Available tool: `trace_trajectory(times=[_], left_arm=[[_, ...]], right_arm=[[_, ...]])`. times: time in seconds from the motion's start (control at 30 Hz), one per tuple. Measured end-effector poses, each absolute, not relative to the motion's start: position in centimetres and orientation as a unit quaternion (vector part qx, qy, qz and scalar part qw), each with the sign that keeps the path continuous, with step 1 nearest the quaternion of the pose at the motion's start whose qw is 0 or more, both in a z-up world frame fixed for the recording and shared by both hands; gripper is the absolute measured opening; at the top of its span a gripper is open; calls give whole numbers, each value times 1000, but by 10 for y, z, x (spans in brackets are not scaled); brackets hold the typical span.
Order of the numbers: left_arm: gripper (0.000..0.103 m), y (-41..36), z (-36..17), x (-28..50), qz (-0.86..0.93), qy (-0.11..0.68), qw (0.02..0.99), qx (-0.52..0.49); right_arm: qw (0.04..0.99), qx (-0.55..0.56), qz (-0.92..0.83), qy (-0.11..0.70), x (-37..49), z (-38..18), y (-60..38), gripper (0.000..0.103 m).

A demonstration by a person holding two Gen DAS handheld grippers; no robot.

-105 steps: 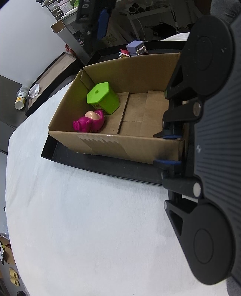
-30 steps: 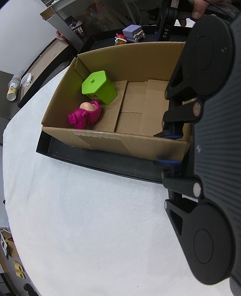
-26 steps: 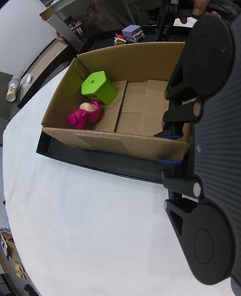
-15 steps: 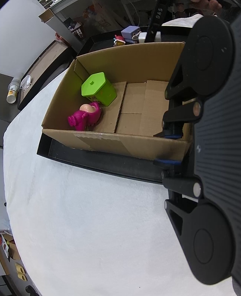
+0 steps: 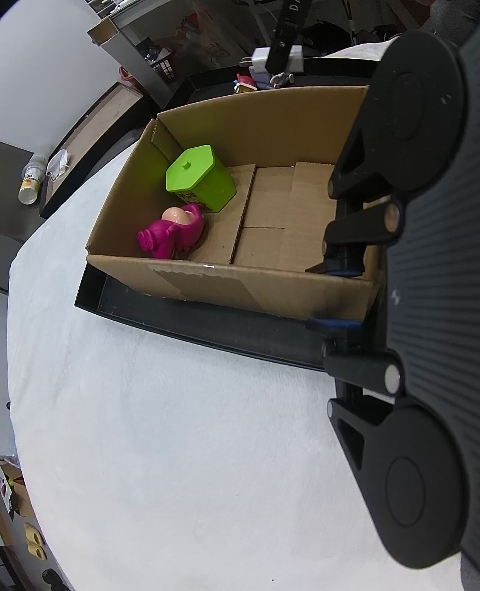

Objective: Organize rigid objects
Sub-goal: 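Carry the white charger over the box and open the right gripper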

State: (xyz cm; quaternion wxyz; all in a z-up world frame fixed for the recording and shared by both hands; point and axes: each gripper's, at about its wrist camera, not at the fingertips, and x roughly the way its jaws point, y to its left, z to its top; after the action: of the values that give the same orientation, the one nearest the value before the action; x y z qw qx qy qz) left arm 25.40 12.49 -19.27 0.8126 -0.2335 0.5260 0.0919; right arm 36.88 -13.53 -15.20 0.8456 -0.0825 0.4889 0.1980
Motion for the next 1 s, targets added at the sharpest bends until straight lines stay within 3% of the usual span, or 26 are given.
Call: trace_trajectory(times=[1.0], left_arm=[[20,130,-195,250,72,519,815,-247]], right_arm=[[852,-103,238,455,358,-112,-49,36]])
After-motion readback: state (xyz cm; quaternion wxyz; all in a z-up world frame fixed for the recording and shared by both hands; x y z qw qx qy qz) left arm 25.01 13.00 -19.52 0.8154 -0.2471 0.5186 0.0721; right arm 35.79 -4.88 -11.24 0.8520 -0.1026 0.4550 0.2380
